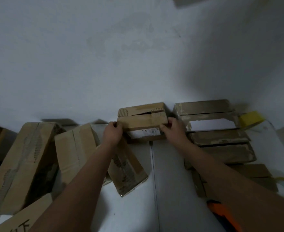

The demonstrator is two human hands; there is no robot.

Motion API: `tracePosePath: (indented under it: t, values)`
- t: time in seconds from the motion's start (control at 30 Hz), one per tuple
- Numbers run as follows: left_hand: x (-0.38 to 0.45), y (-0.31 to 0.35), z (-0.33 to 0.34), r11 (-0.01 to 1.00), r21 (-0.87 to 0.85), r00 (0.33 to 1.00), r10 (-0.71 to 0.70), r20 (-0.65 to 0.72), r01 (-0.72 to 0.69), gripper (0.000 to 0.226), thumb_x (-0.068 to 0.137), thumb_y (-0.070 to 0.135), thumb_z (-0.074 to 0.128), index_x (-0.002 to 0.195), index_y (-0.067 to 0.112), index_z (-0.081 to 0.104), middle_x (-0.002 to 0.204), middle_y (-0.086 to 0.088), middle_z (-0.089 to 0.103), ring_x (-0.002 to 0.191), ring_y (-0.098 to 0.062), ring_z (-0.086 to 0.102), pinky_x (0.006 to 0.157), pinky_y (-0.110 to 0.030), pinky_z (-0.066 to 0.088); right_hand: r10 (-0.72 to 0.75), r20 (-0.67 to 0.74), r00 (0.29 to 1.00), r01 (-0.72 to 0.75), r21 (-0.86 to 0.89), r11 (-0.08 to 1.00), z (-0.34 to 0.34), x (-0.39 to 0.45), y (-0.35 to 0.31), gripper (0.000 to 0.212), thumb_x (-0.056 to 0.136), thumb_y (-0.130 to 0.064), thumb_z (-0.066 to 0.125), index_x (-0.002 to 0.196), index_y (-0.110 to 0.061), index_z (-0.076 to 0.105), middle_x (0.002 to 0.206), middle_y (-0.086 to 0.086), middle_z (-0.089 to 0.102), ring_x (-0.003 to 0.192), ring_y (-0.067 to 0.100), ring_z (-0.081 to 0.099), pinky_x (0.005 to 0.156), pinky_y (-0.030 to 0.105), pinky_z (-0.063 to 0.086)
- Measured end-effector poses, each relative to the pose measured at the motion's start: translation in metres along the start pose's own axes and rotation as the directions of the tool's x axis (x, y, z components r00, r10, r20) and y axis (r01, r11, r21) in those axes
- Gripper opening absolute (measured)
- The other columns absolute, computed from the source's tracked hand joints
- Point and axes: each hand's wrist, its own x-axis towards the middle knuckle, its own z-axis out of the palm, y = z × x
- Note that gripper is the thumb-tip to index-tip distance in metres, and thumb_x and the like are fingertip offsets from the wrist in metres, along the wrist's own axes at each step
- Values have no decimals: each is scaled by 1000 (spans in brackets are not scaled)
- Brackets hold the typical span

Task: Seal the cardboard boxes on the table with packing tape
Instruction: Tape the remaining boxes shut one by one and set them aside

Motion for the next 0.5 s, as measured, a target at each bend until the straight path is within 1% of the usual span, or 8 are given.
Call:
tracePosePath:
  t: [0.07,0.1,0.17,0.23,0.3,0.37,0.43,0.5]
  values:
    - [-3,3,-1,999,-45,1000,-2,-15,2,40,104,29,43,136,7,52,124,-11,60,109,-28,56,99,-45,47,-46,-32,998,46,2,999,-4,-3,-10,31,93,-23,60,122,-14,55,121,8,55,106,19,61,73,18,51]
    - [-4,5,-1,997,-73,1000,0,-29,-2,41,103,30,43,137,7,51,126,-11,59,111,-28,56,101,-46,47,-56,-44,997,57,10,998,-6,-7,-16,32,94,-23,60,124,-14,54,123,8,54,108,19,59,75,18,50]
    - [-6,10,-2,982,-187,998,-19,-63,6,42,103,32,45,137,8,52,126,-9,60,112,-27,57,100,-47,49,-83,-81,993,83,-3,997,-9,-16,-29,38,94,-24,59,131,-14,52,131,8,45,115,19,53,86,23,46]
    - [-10,16,-4,925,-375,994,-87,-61,58,39,102,32,48,133,8,54,120,-6,61,107,-24,58,91,-40,51,-125,-117,985,124,-15,992,-15,-25,-41,44,95,-23,58,137,-14,49,137,6,38,120,18,49,96,23,39]
    - [-13,24,-6,855,-510,992,-122,-18,96,33,101,26,49,125,5,56,106,-4,59,97,-19,57,78,-34,51,-196,-130,972,193,-36,980,-22,-35,-54,48,95,-21,59,141,-17,47,139,3,35,122,14,46,97,16,31]
    - [-21,35,-9,784,-613,992,-123,6,101,24,100,21,49,115,4,58,96,-4,57,87,-15,55,76,-31,50,-261,-130,956,260,-26,965,-30,-44,-66,52,94,-19,60,144,-21,44,141,2,34,125,12,44,98,13,28]
    - [-32,48,-13,736,-674,996,-88,4,68,24,100,18,49,115,4,60,94,-4,57,83,-13,54,78,-29,50,-305,-147,941,307,-5,952,-40,-52,-76,55,93,-18,61,145,-24,42,144,3,34,127,15,43,101,17,31]
    - [-46,60,-17,749,-662,1000,-4,-12,-5,24,101,17,48,116,2,59,92,-2,56,87,-13,55,80,-29,51,-319,-180,931,328,22,944,-52,-63,-81,56,94,-18,60,146,-27,40,145,4,34,129,15,42,104,22,33]
